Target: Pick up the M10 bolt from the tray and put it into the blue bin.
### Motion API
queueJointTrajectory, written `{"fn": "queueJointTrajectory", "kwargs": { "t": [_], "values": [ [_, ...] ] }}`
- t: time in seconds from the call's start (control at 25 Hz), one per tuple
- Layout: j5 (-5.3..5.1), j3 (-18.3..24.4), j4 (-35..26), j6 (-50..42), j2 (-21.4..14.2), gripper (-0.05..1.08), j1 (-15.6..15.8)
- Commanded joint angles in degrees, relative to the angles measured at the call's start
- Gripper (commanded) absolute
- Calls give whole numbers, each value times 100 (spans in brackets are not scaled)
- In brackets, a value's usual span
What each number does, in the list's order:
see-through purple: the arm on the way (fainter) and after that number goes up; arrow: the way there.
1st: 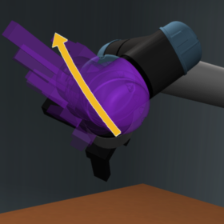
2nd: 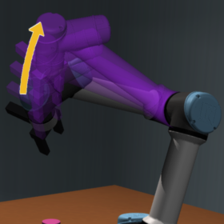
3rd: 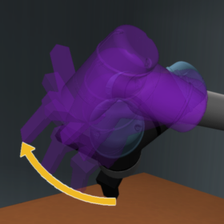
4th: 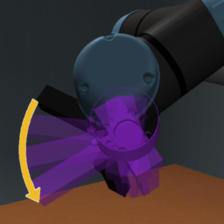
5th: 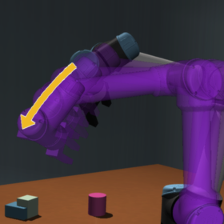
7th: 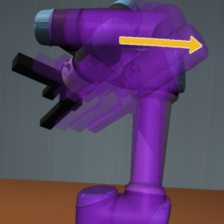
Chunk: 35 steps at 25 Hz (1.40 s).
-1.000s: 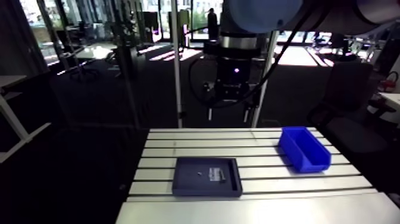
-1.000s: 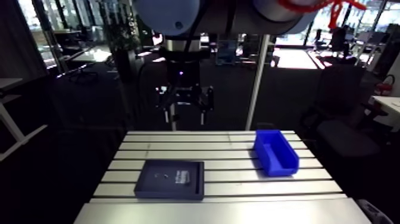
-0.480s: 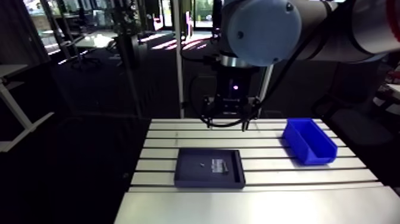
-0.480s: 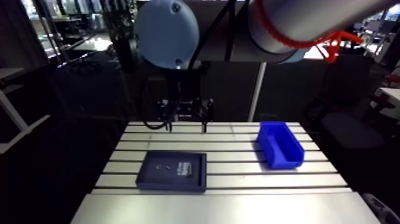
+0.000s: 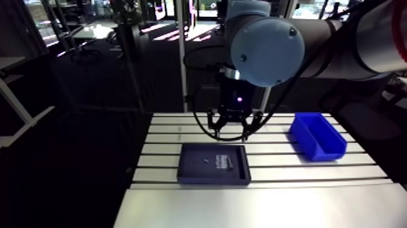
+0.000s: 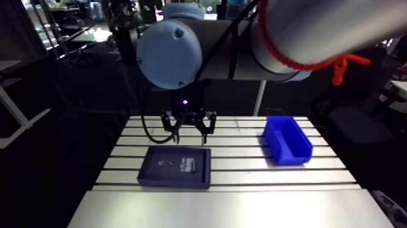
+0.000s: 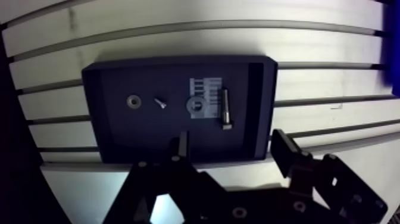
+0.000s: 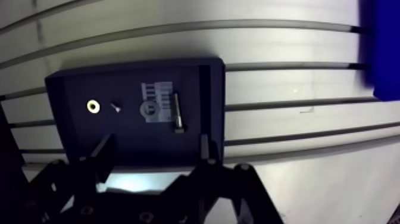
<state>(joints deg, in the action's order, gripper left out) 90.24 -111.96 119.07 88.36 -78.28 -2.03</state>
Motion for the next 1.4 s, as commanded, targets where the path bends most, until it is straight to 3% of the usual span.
{"fn": "queueJointTrajectory", "kwargs": {
  "t": [0.04,0.2,0.68,0.84,1.4],
  "values": [
    [-2,-146,280,71,169,44,1],
    [86,-226,473,256,292,50,-8],
    [60,-437,667,520,415,58,-87],
    [51,-481,966,555,477,58,-87],
    [33,-586,983,713,547,58,-131]
  ]
}}
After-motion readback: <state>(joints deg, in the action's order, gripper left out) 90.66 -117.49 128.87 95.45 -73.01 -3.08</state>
